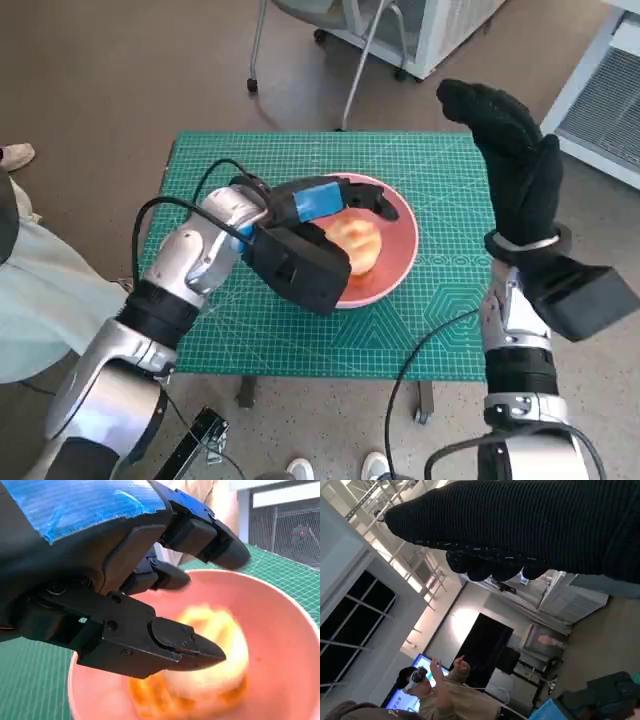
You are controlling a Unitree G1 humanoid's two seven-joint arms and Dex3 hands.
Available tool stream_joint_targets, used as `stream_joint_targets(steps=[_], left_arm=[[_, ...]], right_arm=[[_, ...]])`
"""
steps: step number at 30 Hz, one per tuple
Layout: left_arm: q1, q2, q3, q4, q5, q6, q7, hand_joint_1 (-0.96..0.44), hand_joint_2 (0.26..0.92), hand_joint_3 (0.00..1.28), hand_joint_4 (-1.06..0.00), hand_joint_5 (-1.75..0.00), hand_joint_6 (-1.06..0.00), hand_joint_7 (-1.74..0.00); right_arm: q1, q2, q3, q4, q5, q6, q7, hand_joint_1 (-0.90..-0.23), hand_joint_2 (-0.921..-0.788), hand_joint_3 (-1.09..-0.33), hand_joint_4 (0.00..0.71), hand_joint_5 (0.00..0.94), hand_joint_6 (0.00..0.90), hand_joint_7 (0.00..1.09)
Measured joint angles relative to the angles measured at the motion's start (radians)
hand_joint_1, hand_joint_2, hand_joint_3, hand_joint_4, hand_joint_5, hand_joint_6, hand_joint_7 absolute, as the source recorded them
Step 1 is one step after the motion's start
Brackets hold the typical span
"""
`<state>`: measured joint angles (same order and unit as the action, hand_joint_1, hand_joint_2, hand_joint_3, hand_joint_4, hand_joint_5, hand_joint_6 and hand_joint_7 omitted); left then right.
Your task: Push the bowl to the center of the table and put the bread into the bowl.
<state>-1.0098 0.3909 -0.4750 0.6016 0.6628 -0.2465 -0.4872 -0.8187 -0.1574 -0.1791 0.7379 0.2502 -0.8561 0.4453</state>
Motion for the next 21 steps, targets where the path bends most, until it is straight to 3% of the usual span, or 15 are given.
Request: stream_joint_targets(steps=[11,16,21], left_arm=[[0.076,0.011,0.173,-0.159,-0.233,0.142,-0.124,0.07,0.903,0.08,-0.01,0.00,-0.20,-0.04],[0.110,0.026,0.257,-0.214,-0.328,0.140,-0.117,0.07,0.895,0.09,-0.13,-0.03,-0.27,-0.07],[0.155,0.039,0.354,-0.219,-0.440,0.052,-0.077,0.04,0.868,0.11,-0.24,-0.03,-0.35,-0.09]], right_arm=[[-0.001,0.002,0.000,0.000,0.000,0.001,-0.003,-0.551,-0.921,-0.694,0.360,0.004,0.033,0.82],[-0.003,0.002,0.000,0.000,0.002,0.007,-0.002,-0.554,-0.921,-0.690,0.361,0.005,0.037,0.81],[-0.007,0.002,-0.001,-0.007,0.010,0.021,-0.003,-0.557,-0.921,-0.676,0.363,0.005,0.045,0.80]])
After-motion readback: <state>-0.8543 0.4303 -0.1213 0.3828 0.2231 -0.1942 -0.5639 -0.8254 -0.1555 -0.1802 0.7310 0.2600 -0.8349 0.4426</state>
